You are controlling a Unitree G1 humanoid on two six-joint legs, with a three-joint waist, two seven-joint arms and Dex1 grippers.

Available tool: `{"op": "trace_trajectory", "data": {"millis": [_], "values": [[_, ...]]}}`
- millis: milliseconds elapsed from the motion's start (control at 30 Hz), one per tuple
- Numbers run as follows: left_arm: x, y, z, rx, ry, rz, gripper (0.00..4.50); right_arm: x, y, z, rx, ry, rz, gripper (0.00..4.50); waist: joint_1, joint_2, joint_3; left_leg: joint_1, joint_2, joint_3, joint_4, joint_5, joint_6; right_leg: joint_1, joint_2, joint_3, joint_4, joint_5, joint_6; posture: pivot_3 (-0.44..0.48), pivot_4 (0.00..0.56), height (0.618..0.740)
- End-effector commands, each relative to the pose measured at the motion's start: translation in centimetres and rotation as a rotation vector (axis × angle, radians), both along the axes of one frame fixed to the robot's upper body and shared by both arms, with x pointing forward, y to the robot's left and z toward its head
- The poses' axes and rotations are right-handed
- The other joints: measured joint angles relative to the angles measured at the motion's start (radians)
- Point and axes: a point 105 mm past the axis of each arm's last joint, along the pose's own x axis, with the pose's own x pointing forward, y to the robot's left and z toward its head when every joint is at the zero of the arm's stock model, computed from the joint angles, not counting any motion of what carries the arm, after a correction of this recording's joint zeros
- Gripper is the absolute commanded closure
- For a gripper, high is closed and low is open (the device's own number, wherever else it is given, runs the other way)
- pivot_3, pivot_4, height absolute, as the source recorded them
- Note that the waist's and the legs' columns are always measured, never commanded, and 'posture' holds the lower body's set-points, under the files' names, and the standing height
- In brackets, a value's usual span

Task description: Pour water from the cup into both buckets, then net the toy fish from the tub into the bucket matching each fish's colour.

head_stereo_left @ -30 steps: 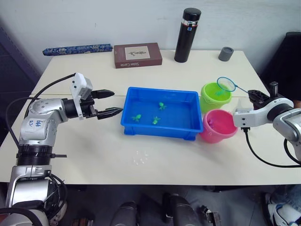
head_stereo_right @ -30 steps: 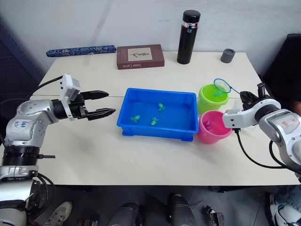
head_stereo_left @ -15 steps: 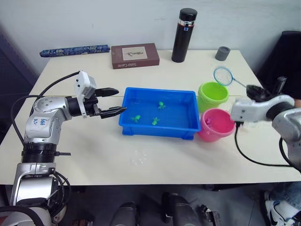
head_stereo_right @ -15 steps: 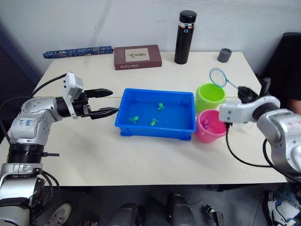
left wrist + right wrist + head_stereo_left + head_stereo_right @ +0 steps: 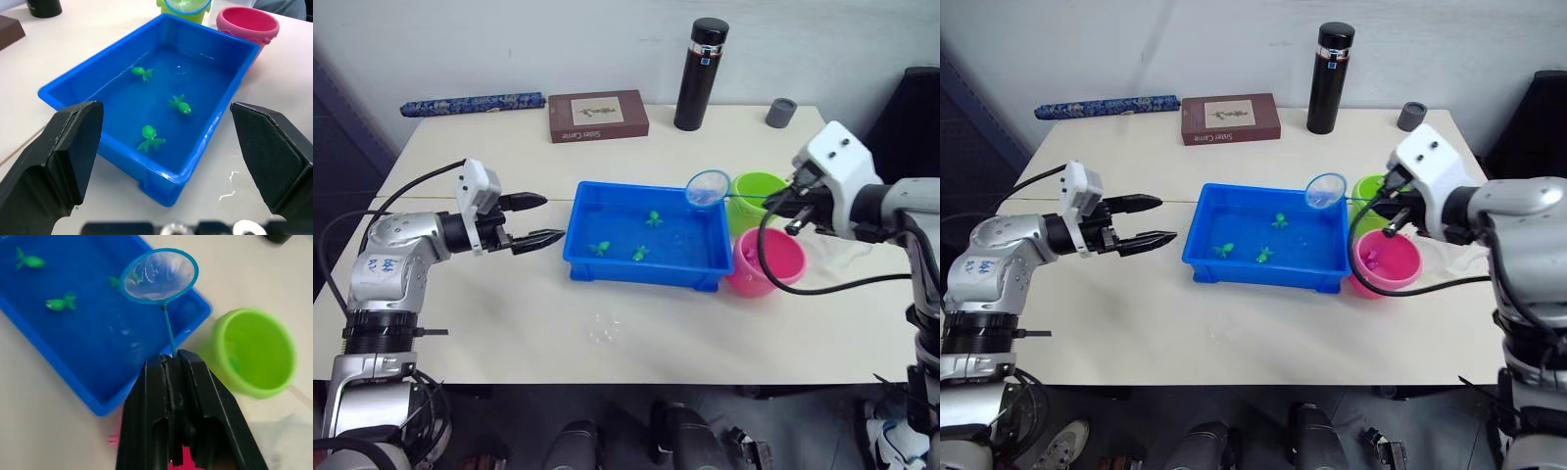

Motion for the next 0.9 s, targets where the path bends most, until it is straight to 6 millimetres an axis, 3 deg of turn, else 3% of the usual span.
{"op": "trace_trajectory", "data": {"millis": [33, 467, 700, 900], "values": [[-0.7, 0.5, 1.7, -0.004, -0.063, 0.009, 0.03, -0.2, 0.8, -0.5, 0.048, 0.104, -0.022, 4.50, 0.000, 0.000, 0.000, 0.000, 0.000, 0.000, 0.000, 0.000, 0.000, 0.000, 0.000, 0.000, 0.000, 0.000, 0.000, 0.000, 0.150, 0.740], [-1.6, 0.9, 1.4, -0.003, -0.054, 0.048, 0.03, 1.8, 2.4, -4.2, 0.084, 0.287, -0.089, 4.50, -0.001, 0.000, 0.000, -0.001, -0.001, 0.000, 0.000, 0.000, 0.000, -0.001, -0.001, 0.000, 0.000, 0.000, 0.000, 0.000, 0.150, 0.740], [-2.2, 1.4, 1.7, 0.011, -0.057, 0.075, 0.03, 3.9, 3.6, -5.7, 0.103, 0.277, -0.112, 4.50, -0.003, 0.000, 0.000, -0.001, -0.001, 0.000, -0.001, 0.000, 0.000, -0.002, -0.001, 0.000, 0.000, 0.000, 0.000, 0.000, 0.150, 0.740], [-2.6, 1.9, 1.9, 0.027, -0.058, 0.096, 0.03, 6.1, 4.5, -5.4, 0.152, 0.181, -0.132, 4.50, -0.004, 0.000, 0.000, -0.001, -0.001, 0.001, -0.001, 0.000, 0.000, -0.002, -0.001, 0.000, 0.000, 0.000, 0.000, 0.000, 0.150, 0.740]]}}
